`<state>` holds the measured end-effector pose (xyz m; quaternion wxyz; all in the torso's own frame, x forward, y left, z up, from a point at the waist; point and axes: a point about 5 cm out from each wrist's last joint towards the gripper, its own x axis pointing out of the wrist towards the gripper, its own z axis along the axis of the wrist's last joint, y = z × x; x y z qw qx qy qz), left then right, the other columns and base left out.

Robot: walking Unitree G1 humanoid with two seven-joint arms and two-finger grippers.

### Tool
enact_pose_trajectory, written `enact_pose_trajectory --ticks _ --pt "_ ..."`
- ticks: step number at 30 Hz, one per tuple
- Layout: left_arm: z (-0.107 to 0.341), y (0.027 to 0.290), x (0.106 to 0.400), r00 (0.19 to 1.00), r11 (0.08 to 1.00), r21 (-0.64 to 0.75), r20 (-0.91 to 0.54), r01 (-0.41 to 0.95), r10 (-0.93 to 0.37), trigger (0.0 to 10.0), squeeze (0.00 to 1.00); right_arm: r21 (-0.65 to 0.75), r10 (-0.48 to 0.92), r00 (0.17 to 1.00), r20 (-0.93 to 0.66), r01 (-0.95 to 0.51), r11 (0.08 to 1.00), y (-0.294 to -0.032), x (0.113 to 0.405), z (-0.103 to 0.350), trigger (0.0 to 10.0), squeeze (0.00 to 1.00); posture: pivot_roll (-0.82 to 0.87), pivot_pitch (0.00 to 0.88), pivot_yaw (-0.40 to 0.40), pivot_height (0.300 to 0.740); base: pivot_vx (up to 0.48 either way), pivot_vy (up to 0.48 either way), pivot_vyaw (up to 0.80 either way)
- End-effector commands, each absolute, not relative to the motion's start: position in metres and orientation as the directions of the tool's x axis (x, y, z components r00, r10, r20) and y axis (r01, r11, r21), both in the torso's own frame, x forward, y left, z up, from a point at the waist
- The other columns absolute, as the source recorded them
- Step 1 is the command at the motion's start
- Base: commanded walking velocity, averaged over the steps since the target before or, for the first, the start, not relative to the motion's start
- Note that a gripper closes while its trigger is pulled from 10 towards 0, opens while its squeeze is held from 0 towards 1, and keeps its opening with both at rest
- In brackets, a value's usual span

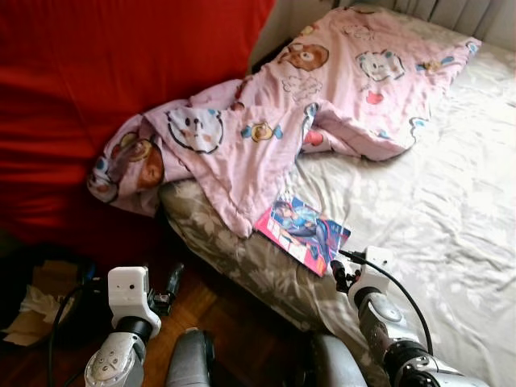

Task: Clean up the room

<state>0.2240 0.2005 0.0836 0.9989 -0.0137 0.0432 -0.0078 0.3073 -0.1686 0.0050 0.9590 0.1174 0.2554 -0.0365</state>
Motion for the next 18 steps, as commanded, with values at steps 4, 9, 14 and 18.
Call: enact_pose_trajectory --ticks 4,9,14,18 --pt "0.079 0.200 0.209 0.991 1.000 -0.022 -0.137 0.013 -0.016 10.0 0.00 0.205 -0.043 0.844 -0.535 0.179 0.962 -0.175 0.301 -0.002 10.0 0.00 0.15 0.337 -0.067 0.627 0.000 0.000 0.00" --pt "0.080 0.198 0.204 0.989 1.000 -0.019 -0.148 0.011 -0.014 10.0 0.00 0.233 -0.043 0.858 -0.513 0.187 0.954 -0.175 0.306 0.003 10.0 0.00 0.16 0.344 -0.072 0.627 0.000 0.000 0.00" --pt "0.081 0.197 0.202 0.989 1.000 -0.013 -0.150 0.016 -0.017 10.0 0.00 0.286 -0.019 0.895 -0.445 0.163 0.944 -0.172 0.314 0.014 10.0 0.00 0.16 0.342 -0.077 0.627 0.000 0.000 0.00" --pt "0.083 0.196 0.201 0.989 1.000 -0.008 -0.150 0.017 -0.018 10.0 0.00 0.302 -0.002 0.901 -0.433 0.148 0.942 -0.171 0.315 0.015 10.0 0.00 0.16 0.342 -0.079 0.627 0.000 0.000 0.00"
